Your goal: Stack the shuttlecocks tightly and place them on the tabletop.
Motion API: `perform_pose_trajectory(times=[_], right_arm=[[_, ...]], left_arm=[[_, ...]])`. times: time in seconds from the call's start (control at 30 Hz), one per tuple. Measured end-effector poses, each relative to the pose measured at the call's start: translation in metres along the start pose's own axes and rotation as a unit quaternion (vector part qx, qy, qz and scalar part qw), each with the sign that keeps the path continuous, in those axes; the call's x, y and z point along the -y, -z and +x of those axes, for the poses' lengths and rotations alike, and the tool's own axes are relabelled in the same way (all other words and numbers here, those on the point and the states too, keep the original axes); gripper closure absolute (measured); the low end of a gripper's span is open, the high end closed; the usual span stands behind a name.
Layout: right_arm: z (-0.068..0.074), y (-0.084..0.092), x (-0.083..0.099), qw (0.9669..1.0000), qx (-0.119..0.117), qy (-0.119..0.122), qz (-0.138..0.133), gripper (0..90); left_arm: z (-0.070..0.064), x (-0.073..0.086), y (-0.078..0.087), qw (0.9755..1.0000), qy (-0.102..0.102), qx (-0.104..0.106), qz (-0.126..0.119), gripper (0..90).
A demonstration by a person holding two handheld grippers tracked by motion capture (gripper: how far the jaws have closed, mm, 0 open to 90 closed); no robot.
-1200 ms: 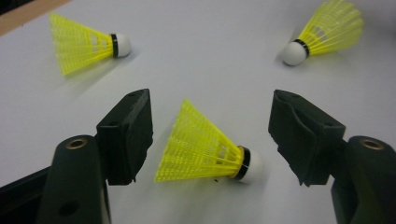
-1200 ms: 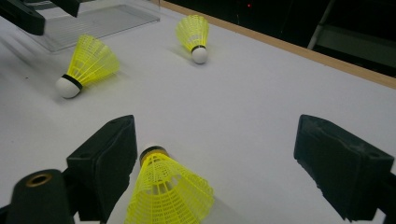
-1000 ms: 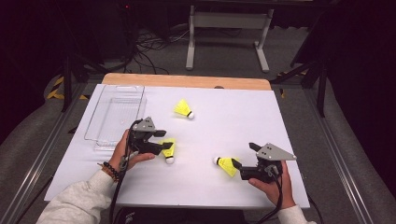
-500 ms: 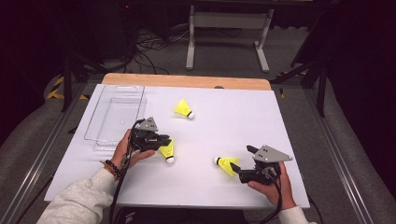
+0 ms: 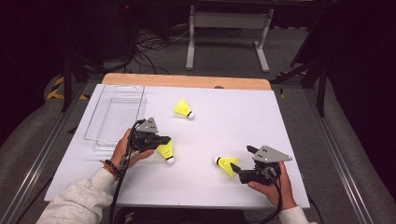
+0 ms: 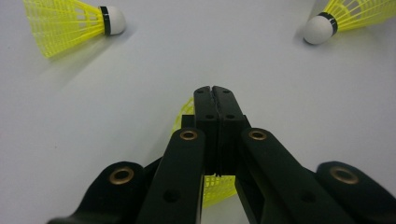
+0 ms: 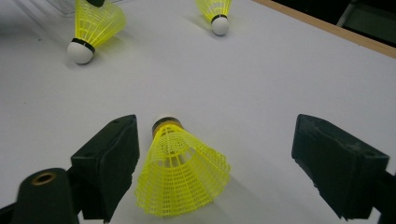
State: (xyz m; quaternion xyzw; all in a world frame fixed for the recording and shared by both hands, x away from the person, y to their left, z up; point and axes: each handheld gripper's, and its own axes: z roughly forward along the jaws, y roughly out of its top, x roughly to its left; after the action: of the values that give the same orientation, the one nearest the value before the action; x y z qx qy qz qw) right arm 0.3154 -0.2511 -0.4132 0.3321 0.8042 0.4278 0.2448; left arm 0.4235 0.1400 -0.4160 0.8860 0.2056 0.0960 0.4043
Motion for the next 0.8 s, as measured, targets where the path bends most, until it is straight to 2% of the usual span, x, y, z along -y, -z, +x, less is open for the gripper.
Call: perform_pose_trajectory(times=[0.1, 0.27, 0.33, 0.4, 0.43, 0.53, 0.6, 0.67, 0.7, 0.73, 0.77, 0.8], right_arm=[[-0.001, 0.0, 0.0, 1.0, 0.001, -0.002, 0.0, 15.8], [-0.002, 0.001, 0.001, 1.0, 0.003, -0.006, -0.001, 15.8], [-0.003, 0.001, 0.001, 0.9999, 0.005, -0.008, 0.0, 15.8], [-0.004, 0.001, 0.001, 0.9999, 0.007, -0.011, 0.0, 15.8], [-0.004, 0.0, 0.001, 0.9999, 0.008, -0.008, 0.002, 15.8], [-0.004, 0.001, 0.001, 0.9999, 0.008, -0.006, 0.002, 15.8], [-0.004, 0.001, 0.001, 0.9999, 0.008, -0.008, 0.002, 15.8], [-0.003, 0.001, 0.001, 1.0, 0.008, -0.006, 0.002, 15.8], [-0.003, 0.001, 0.001, 1.0, 0.008, -0.004, 0.003, 15.8], [-0.003, 0.001, 0.001, 1.0, 0.007, -0.004, 0.003, 15.8], [-0.003, 0.001, 0.001, 1.0, 0.007, -0.004, 0.003, 15.8], [-0.002, 0.001, 0.001, 0.9999, 0.009, -0.001, 0.004, 15.8]], left_arm=[[0.003, -0.001, 0.003, 1.0, 0.005, -0.002, -0.002, 90.0], [0.015, -0.014, 0.016, 0.9991, -0.012, -0.04, 0.005, 90.0], [0.023, -0.02, 0.019, 0.9992, -0.01, -0.037, 0.008, 90.0], [0.026, -0.023, 0.019, 0.9991, -0.013, -0.037, 0.013, 90.0], [0.031, -0.03, 0.018, 0.9986, -0.026, -0.037, 0.028, 90.0], [0.038, -0.036, 0.014, 0.9982, -0.03, -0.031, 0.041, 90.0], [0.043, -0.041, 0.01, 0.9978, -0.041, -0.019, 0.049, 90.0], [0.045, -0.044, 0.006, 0.9972, -0.047, -0.018, 0.055, 90.0], [0.047, -0.05, -0.001, 0.9957, -0.06, -0.015, 0.069, 90.0], [0.048, -0.051, -0.004, 0.9946, -0.064, -0.015, 0.08, 90.0], [0.048, -0.051, -0.004, 0.9946, -0.064, -0.015, 0.08, 90.0], [0.048, -0.053, -0.008, 0.9935, -0.071, -0.015, 0.088, 90.0]])
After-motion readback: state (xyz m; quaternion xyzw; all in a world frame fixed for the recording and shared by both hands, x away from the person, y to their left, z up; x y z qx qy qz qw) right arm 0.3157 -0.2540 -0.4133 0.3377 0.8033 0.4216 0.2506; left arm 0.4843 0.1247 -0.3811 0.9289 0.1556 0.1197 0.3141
